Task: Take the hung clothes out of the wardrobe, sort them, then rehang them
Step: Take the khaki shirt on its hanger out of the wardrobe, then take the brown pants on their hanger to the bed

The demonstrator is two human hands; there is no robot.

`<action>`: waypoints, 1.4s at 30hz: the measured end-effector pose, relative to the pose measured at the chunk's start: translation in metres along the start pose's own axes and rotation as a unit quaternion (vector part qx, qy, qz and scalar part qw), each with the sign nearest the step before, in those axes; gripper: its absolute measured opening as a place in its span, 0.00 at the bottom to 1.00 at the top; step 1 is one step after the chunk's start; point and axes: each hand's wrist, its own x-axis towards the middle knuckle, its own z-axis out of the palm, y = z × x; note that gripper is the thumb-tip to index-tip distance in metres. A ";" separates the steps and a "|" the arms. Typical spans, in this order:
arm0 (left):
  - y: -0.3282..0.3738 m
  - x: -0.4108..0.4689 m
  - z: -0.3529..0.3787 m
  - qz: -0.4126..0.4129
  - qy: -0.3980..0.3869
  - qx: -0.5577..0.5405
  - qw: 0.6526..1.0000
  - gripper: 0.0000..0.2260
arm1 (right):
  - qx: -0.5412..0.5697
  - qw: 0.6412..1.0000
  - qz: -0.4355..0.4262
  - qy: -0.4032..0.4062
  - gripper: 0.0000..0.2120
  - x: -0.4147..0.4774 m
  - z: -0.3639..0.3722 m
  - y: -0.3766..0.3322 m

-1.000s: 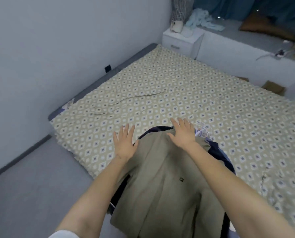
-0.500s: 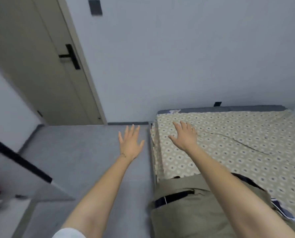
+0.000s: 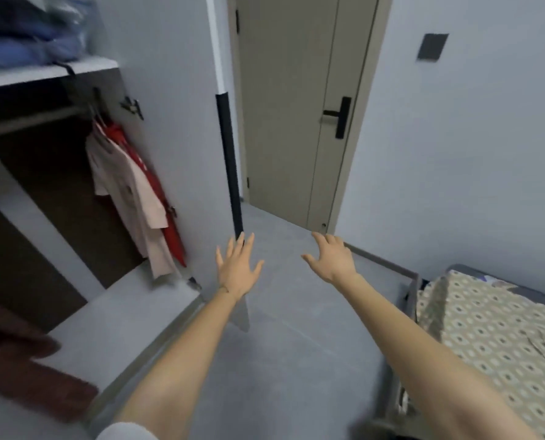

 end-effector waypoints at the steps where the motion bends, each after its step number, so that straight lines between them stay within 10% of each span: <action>1: -0.024 0.001 -0.010 -0.014 0.005 0.005 1.000 0.31 | -0.006 1.000 -0.017 -0.001 0.31 0.007 0.005 -0.024; 16: -0.286 -0.019 -0.097 -0.196 0.059 0.017 0.979 0.31 | -0.042 0.980 -0.183 -0.068 0.33 0.090 0.090 -0.288; 42: -0.501 -0.007 -0.145 -0.475 0.192 0.035 0.858 0.32 | -0.075 0.873 -0.453 -0.163 0.34 0.272 0.177 -0.574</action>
